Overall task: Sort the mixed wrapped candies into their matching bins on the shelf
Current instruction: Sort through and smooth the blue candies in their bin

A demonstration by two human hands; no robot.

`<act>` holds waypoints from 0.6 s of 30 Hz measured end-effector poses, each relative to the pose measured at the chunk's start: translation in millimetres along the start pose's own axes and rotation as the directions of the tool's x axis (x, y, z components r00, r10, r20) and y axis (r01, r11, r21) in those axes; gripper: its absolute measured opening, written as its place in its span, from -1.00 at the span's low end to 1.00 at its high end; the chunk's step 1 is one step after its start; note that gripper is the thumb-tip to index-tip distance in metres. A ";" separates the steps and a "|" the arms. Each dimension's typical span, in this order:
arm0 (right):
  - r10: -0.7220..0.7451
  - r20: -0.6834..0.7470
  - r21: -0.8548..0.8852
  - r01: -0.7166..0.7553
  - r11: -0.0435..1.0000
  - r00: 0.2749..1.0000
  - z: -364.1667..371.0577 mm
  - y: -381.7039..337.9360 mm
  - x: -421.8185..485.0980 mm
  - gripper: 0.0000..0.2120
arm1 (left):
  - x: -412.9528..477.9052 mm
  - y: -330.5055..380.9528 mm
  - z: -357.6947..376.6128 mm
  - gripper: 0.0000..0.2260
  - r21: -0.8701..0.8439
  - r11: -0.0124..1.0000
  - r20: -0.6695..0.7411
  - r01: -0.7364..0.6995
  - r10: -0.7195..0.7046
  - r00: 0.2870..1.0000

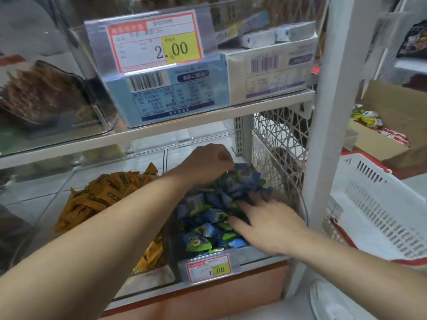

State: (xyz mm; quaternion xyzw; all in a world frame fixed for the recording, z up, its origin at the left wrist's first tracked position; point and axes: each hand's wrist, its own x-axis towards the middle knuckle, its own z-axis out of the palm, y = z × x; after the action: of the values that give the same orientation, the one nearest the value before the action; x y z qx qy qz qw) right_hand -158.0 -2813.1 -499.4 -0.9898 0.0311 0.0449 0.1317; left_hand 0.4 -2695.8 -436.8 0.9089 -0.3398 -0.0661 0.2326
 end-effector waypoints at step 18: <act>-0.034 0.062 -0.131 0.042 0.990 0.997 8.7 5.1 -2.3 -0.32 | 35.9 -51.7 -2.9 -0.56 0.637 0.744 0.389 -0.202 -0.084 0.918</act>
State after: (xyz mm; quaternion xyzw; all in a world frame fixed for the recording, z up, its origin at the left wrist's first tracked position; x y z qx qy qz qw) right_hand -161.4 -2815.6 -508.9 -0.9950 0.0050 0.0740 0.0673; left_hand 58.8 -2683.8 -457.1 0.8875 -0.4097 -0.1137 -0.1779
